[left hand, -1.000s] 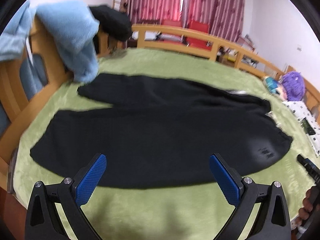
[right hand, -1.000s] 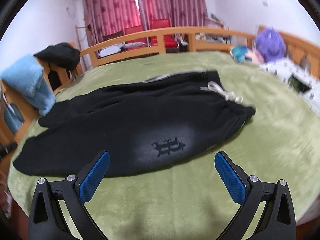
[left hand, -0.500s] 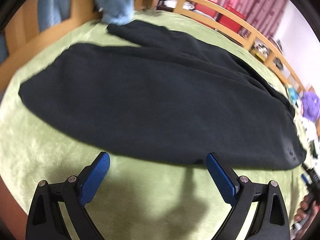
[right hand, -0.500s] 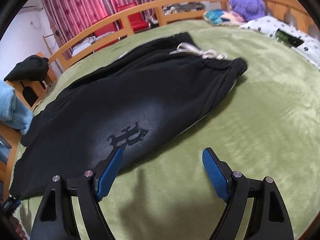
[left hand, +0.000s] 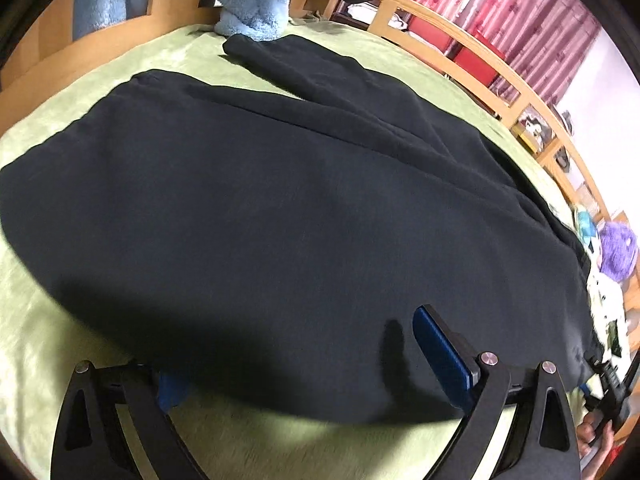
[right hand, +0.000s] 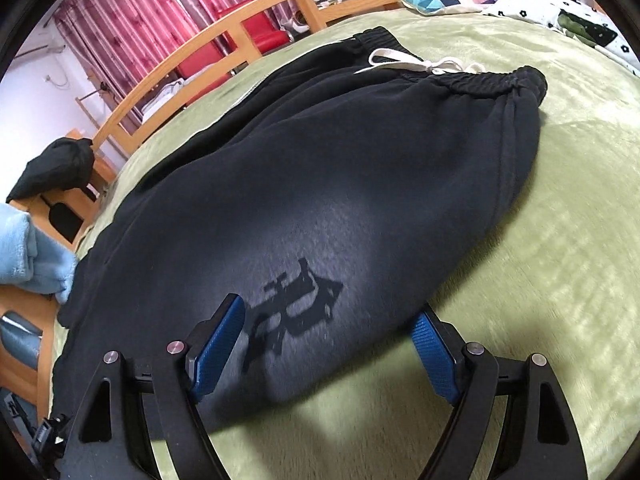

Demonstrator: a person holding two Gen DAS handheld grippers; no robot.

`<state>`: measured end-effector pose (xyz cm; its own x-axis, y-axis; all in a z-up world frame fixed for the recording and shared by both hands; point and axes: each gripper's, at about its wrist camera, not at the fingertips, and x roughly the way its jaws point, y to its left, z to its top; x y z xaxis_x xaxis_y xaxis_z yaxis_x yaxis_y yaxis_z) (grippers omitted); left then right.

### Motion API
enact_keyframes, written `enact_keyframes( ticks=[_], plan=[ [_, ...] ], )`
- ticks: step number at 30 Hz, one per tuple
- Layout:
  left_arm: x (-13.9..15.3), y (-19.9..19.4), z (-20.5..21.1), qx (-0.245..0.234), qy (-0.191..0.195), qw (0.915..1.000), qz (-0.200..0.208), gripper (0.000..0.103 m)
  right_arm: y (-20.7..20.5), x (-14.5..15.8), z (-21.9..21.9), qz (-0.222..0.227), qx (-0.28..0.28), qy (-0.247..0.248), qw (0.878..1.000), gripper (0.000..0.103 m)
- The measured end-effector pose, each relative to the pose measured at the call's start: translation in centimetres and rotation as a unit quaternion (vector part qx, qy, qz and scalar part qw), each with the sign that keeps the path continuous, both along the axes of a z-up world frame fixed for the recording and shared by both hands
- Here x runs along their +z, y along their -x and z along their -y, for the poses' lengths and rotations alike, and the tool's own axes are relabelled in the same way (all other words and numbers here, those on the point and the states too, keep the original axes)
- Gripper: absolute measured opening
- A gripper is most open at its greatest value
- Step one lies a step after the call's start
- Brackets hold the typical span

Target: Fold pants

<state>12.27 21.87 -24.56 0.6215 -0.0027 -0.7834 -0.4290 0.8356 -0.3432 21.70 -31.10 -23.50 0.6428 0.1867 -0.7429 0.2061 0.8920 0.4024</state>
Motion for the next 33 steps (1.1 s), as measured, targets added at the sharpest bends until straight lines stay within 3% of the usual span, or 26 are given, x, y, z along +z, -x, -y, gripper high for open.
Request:
enact_keyframes(
  ticks=[8,11,13,14,16,18,19,23,33],
  plan=[
    [-0.2,-2.5,-0.5,0.016,0.026,0.9995,0.008,0.098,-2.2,-0.3,0.3,0.013,-0.032,-0.007,0.999,0.086],
    [-0.2,-2.4,-0.3,0.022,0.016,0.9996,0.005,0.090,-3.3,-0.4,0.6,0.019,-0.039,-0.019,0.999,0.081],
    [-0.1,-2.4,-0.1,0.030,0.006,0.9995,0.001,0.081,-3.6,-0.5,0.8,0.018,-0.045,-0.011,0.999,0.057],
    [-0.1,-2.2,-0.2,0.034,0.003,0.9994,-0.001,0.074,-3.7,-0.5,0.9,0.017,-0.049,-0.006,0.999,0.050],
    [-0.1,-2.0,-0.5,0.043,-0.001,0.9991,-0.003,0.062,-3.8,-0.7,1.5,0.010,-0.065,-0.002,0.998,0.022],
    [-0.1,-1.6,-1.2,0.052,0.009,0.9986,-0.009,0.046,-3.6,-0.9,2.5,0.010,-0.071,-0.025,0.997,0.017],
    [-0.1,-1.5,-1.6,0.058,0.021,0.9981,-0.010,0.042,-3.4,-1.0,2.9,0.013,-0.070,-0.044,0.996,0.014],
    [-0.2,-0.6,-3.1,0.067,0.069,0.9954,-0.002,0.011,-2.4,-0.6,2.9,0.021,-0.062,-0.032,0.997,0.010],
    [2.0,2.9,-2.5,0.026,0.066,0.9970,0.031,0.008,1.3,2.8,3.9,0.062,-0.070,-0.048,0.994,0.009]
  ],
)
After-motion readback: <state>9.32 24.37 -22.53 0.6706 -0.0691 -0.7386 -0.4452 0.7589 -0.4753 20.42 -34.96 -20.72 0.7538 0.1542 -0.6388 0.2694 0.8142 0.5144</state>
